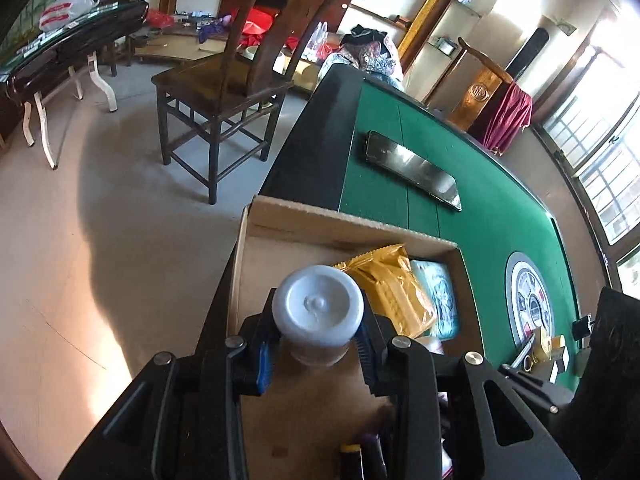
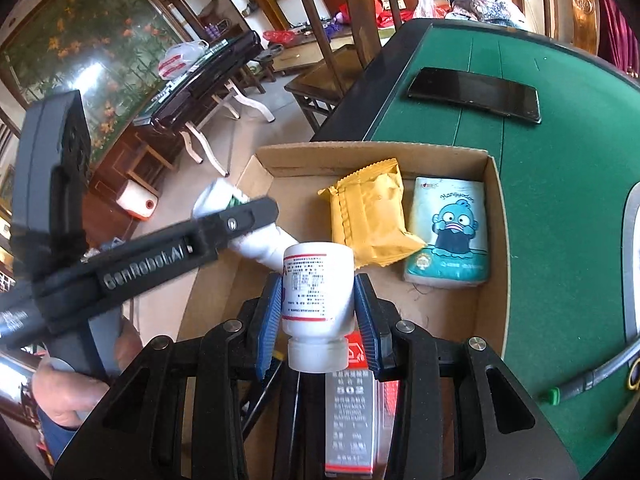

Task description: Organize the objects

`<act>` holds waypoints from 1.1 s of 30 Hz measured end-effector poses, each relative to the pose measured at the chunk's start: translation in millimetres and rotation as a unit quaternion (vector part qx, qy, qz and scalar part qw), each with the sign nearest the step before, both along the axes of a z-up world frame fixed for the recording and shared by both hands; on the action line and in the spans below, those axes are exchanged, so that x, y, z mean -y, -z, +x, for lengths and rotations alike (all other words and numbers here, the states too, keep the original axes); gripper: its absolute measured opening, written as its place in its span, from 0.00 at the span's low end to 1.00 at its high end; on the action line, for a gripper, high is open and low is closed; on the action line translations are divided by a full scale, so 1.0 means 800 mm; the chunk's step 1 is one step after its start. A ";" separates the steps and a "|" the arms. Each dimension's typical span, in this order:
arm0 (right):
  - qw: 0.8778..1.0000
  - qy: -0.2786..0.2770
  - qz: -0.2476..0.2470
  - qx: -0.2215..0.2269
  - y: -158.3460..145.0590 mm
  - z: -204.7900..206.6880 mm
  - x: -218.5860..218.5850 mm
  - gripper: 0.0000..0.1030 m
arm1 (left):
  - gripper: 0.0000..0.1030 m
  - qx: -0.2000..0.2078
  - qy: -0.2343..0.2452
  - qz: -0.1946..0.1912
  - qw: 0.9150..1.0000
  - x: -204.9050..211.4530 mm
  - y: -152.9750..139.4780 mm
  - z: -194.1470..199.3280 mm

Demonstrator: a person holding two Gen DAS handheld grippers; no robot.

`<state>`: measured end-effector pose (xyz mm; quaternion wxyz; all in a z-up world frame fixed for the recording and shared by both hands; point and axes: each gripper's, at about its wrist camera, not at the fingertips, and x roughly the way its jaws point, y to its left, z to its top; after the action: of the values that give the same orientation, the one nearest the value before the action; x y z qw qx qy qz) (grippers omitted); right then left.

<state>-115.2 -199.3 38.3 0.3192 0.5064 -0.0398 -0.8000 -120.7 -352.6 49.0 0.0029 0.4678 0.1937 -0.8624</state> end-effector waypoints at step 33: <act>0.998 -0.020 -0.024 -0.058 -0.039 0.035 -0.019 0.35 | 0.35 0.007 0.006 0.015 1.000 -0.013 -0.024 -0.005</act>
<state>-87.0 -184.3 69.6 0.3494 0.4522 -0.0304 -0.8201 -125.0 -341.9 68.3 -0.0080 0.4745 0.2041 -0.8562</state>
